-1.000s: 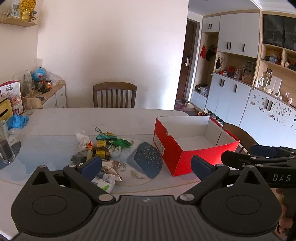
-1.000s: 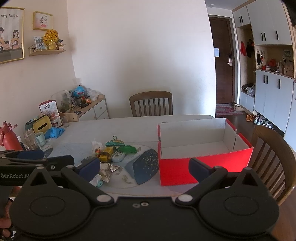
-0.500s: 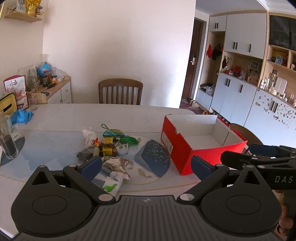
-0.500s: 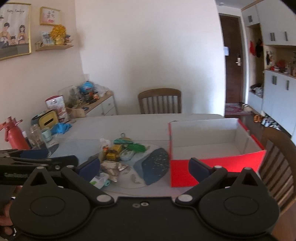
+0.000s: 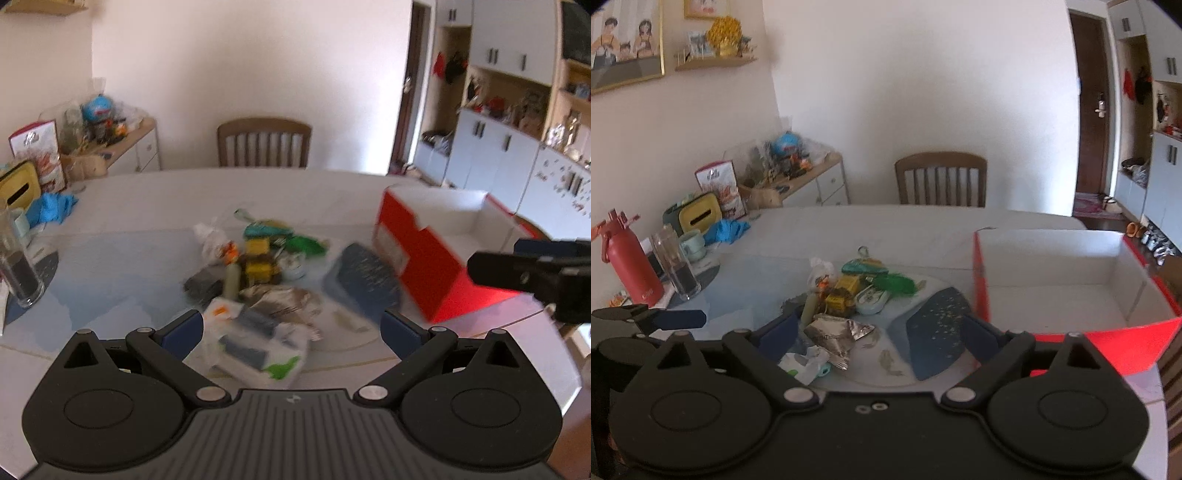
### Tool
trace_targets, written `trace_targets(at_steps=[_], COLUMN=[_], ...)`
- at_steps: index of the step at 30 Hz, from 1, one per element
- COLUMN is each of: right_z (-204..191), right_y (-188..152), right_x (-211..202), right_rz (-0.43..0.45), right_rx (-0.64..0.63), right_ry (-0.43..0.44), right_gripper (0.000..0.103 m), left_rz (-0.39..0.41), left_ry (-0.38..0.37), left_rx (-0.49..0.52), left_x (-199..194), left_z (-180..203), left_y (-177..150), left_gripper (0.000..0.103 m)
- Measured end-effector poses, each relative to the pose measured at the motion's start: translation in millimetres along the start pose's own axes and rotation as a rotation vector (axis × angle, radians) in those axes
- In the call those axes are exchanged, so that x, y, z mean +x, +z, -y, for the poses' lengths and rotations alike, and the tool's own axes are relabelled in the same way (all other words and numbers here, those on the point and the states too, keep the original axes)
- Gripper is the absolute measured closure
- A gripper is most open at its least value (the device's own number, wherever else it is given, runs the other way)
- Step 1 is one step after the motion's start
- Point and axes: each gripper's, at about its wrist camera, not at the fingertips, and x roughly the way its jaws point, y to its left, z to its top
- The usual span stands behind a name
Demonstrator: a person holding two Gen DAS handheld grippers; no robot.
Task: Organize objects
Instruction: 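Reach both grippers toward the pile of items on the table, then grasp the white plastic bag with the left gripper while the right grasps the silver foil bag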
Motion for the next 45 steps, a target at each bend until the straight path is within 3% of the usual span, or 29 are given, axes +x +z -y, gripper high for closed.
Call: trace_targets(at_steps=[12,24,36,45], right_z=[-16,-32,-42,-40], right_y=[8,13,2,-1], right_x=[89,167,224,238], right_rz=[-0.143,-0.262,-0.436,-0.497], right_rx=[0.030,0.063,0.114,0.176], right_ry=[0.036,0.023,0.024,0.048], right_gripper=[0.013,0.015,0.022,0.029], left_rz=[-0.159,-0.287,-0.330,-0.358], left_ry=[0.007,-0.100,-0.198,-0.229], left_rx=[-0.002,-0.040,-0.023,-0.014], left_x=[73,120,143,151], left_z=[-39,-57,-61,-64], left_y=[-8,-10,-14,-15], left_gripper=[0.001,0.001,0.001,0.018])
